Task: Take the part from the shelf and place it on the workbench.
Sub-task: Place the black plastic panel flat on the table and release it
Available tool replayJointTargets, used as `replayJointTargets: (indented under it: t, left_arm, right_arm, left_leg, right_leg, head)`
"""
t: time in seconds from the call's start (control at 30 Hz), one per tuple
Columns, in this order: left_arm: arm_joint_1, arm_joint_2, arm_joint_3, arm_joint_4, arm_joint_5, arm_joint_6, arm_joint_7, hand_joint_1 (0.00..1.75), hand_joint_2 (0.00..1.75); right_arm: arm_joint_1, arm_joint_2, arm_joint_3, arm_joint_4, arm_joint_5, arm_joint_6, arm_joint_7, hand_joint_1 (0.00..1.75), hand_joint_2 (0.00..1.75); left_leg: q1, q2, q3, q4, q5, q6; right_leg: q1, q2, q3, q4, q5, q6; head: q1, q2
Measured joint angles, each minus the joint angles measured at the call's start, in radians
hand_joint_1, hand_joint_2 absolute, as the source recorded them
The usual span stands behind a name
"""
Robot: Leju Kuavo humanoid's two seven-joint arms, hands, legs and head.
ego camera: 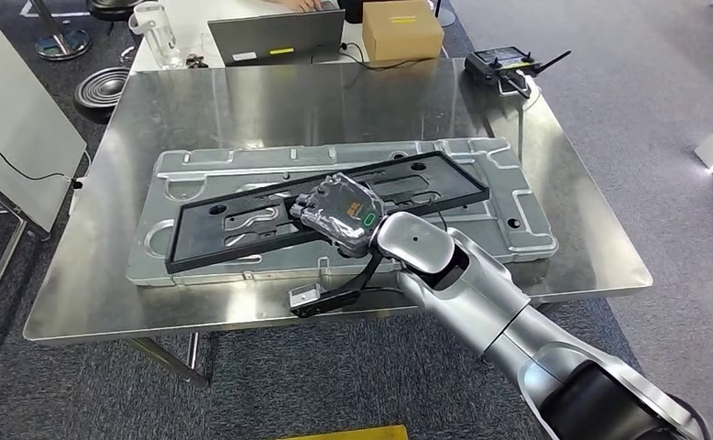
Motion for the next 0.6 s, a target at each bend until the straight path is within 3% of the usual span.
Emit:
replayJointTargets:
  t: [0.03, 0.07, 0.13, 0.2, 0.27, 0.37, 0.4, 0.47, 0.5, 0.53, 0.57, 0.6]
  left_arm:
    - [0.000, 0.000, 0.001, 0.000, 0.000, 0.000, 0.000, 0.00, 1.75]
    - [0.000, -0.001, 0.002, 0.000, -0.001, 0.000, 0.000, 0.00, 1.75]
    - [0.000, -0.003, 0.005, 0.000, -0.005, 0.000, 0.000, 0.00, 1.75]
    - [-0.002, -0.006, 0.012, 0.000, -0.012, 0.000, 0.000, 0.00, 1.75]
    - [-0.004, -0.007, 0.020, 0.000, -0.019, 0.000, 0.000, 0.00, 1.75]
    - [-0.002, -0.006, 0.029, 0.000, -0.030, 0.000, 0.000, 0.00, 1.75]
    - [-0.001, -0.005, 0.033, 0.000, -0.031, 0.001, -0.001, 0.00, 1.75]
    - [0.000, -0.004, 0.041, 0.000, -0.033, 0.002, -0.001, 0.00, 1.75]
    - [0.001, -0.004, 0.044, 0.000, -0.034, 0.002, -0.001, 0.00, 1.75]
    - [0.002, -0.004, 0.045, 0.000, -0.036, 0.002, -0.001, 0.00, 1.75]
    - [0.003, -0.004, 0.046, 0.000, -0.037, 0.002, -0.001, 0.00, 1.75]
    - [0.004, -0.003, 0.047, 0.000, -0.038, 0.002, 0.000, 0.00, 1.75]
  right_arm:
    - [0.001, -0.002, 0.000, 0.004, 0.000, 0.000, 0.000, 1.75, 1.75]
    - [0.002, -0.004, 0.000, 0.007, 0.000, 0.000, 0.001, 1.75, 1.75]
    - [0.001, -0.006, 0.000, 0.012, 0.003, -0.005, 0.004, 1.75, 1.75]
    - [-0.002, -0.007, 0.000, 0.019, 0.008, -0.012, 0.009, 1.75, 1.75]
    - [-0.004, -0.009, -0.004, 0.032, 0.013, -0.018, 0.014, 1.75, 1.75]
    - [-0.006, -0.012, -0.016, 0.056, 0.021, -0.028, 0.022, 1.75, 1.75]
    - [-0.008, -0.013, -0.020, 0.066, 0.023, -0.033, 0.024, 1.75, 1.75]
    - [-0.009, -0.014, -0.024, 0.088, 0.024, -0.040, 0.025, 1.75, 1.75]
    - [-0.007, -0.014, -0.025, 0.098, 0.025, -0.042, 0.025, 1.75, 1.75]
    - [-0.003, -0.015, -0.027, 0.107, 0.025, -0.042, 0.024, 1.75, 1.75]
    - [-0.001, -0.016, -0.028, 0.113, 0.025, -0.043, 0.024, 1.75, 1.75]
    - [0.001, -0.016, -0.030, 0.118, 0.025, -0.043, 0.024, 1.75, 1.75]
  left_leg:
    - [-0.004, -0.002, 0.005, 0.000, -0.004, 0.002]
    - [-0.007, -0.003, 0.013, 0.000, -0.009, 0.003]
    - [-0.012, -0.006, 0.027, 0.000, -0.020, 0.002]
    - [-0.014, -0.008, 0.033, 0.000, -0.028, -0.004]
    - [-0.013, -0.008, 0.035, -0.003, -0.033, -0.014]
    - [-0.009, -0.004, 0.031, 0.023, -0.053, -0.031]
    - [-0.007, -0.003, 0.012, 0.065, -0.072, -0.037]
    - [-0.003, -0.002, -0.059, 0.189, -0.118, -0.050]
    - [0.000, -0.002, -0.092, 0.239, -0.127, -0.056]
    - [0.004, -0.001, -0.111, 0.257, -0.117, -0.061]
    - [0.007, -0.001, -0.110, 0.235, -0.086, -0.066]
    - [0.009, 0.000, -0.093, 0.179, -0.041, -0.069]
  right_leg:
    - [0.002, 0.000, -0.018, 0.010, 0.016, -0.004]
    - [0.006, 0.001, -0.016, -0.019, 0.052, -0.012]
    - [0.018, 0.002, 0.025, -0.145, 0.140, -0.036]
    - [0.030, 0.002, 0.061, -0.241, 0.179, -0.055]
    - [0.034, 0.003, 0.070, -0.265, 0.174, -0.058]
    - [0.023, 0.001, 0.096, -0.292, 0.175, -0.060]
    - [0.019, 0.000, 0.106, -0.299, 0.174, -0.061]
    - [0.018, 0.000, 0.118, -0.301, 0.166, -0.065]
    - [0.017, 0.000, 0.123, -0.301, 0.161, -0.064]
    - [0.016, 0.000, 0.128, -0.299, 0.155, -0.062]
    - [0.015, 0.001, 0.135, -0.296, 0.148, -0.059]
    - [0.013, 0.001, 0.141, -0.292, 0.140, -0.055]
  head:
    - [0.000, 0.000]
    - [0.000, 0.000]
    - [0.000, 0.000]
    - [0.000, 0.000]
    - [0.001, 0.000]
    - [0.001, 0.000]
    - [0.000, 0.000]
    - [0.000, 0.000]
    - [0.000, 0.000]
    - [0.000, 0.000]
    - [0.000, 0.000]
    - [0.000, 0.000]
